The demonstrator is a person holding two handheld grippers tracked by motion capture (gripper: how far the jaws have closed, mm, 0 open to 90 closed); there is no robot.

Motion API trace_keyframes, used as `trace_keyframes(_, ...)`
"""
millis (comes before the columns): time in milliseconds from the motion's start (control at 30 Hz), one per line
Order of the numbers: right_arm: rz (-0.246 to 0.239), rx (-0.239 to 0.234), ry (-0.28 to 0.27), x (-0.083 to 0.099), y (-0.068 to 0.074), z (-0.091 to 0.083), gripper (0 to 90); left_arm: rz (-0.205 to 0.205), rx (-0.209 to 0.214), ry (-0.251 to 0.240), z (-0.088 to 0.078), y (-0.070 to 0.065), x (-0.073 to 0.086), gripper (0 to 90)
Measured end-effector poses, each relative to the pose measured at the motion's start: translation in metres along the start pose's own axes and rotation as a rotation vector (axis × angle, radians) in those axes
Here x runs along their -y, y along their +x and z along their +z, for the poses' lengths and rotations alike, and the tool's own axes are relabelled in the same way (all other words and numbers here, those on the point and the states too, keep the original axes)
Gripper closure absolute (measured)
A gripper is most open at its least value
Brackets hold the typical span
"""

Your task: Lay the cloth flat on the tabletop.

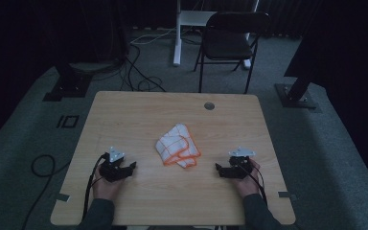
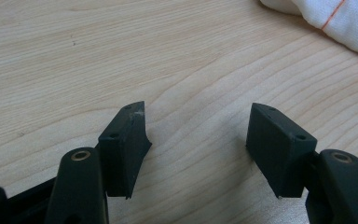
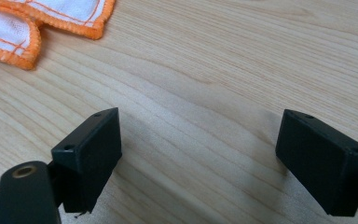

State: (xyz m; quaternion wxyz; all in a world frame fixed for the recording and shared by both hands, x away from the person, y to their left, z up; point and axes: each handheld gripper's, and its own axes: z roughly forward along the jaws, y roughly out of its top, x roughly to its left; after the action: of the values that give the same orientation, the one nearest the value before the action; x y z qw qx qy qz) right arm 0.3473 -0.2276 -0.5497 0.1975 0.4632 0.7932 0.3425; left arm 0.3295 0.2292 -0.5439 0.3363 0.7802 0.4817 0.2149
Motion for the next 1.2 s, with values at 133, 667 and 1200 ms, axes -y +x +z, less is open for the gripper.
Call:
trace_keyframes(133, 0.0, 0.0, 0.0, 0.0, 0.0, 0.0, 14.0, -0.001, -0.001, 0.0, 0.0, 0.0, 0.0, 38.8)
trace_keyframes(667, -0.004, -0.011, -0.013, -0.002, 0.003, -0.004, 42.1, -0.012, 0.008, 0.007, -0.003, -0.003, -0.002, 53.9)
trace_keyframes(1200, -0.053, -0.049, -0.047, -0.017, 0.017, -0.011, 68.6, 0.116, 0.077, -0.035, -0.003, -0.04, -0.028, 61.3)
